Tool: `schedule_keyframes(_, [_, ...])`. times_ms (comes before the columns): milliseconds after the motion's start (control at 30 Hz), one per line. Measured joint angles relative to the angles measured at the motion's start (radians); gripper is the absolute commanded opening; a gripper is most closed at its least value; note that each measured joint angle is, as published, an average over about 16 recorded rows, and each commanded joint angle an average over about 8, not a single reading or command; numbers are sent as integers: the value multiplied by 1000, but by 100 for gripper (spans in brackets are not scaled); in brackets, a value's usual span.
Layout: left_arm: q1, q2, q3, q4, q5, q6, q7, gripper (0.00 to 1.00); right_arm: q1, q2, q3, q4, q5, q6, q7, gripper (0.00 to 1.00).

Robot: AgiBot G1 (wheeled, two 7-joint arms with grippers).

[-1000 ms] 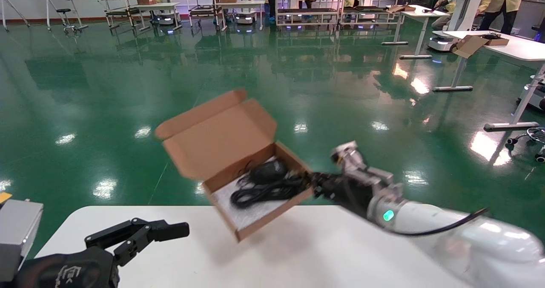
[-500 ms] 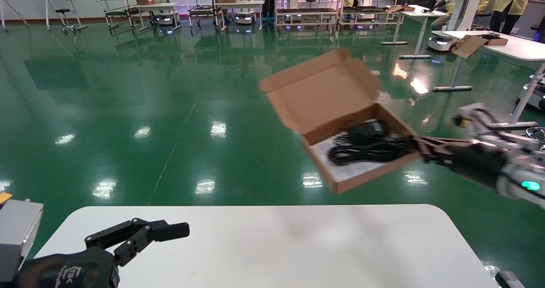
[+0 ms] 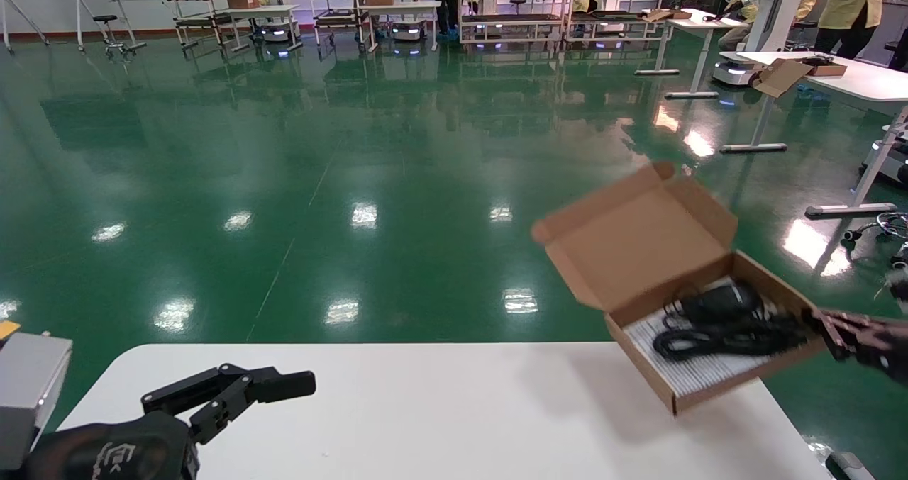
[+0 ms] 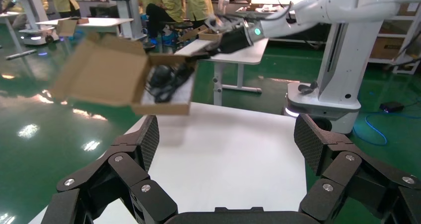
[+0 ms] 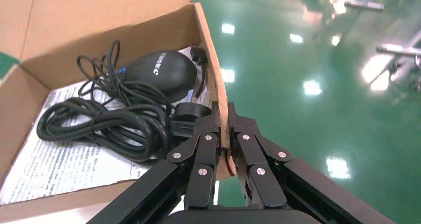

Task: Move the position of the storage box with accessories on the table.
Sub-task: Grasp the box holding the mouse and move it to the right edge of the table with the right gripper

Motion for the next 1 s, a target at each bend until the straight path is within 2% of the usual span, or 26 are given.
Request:
schedule_keyframes(467, [0, 0, 0, 0, 0, 0, 0, 100, -188, -1, 74, 1, 106, 69, -92, 0])
schedule_keyframes(1000, [0, 0, 0, 0, 0, 0, 0, 100, -311, -18, 137, 11, 197, 135, -180, 0])
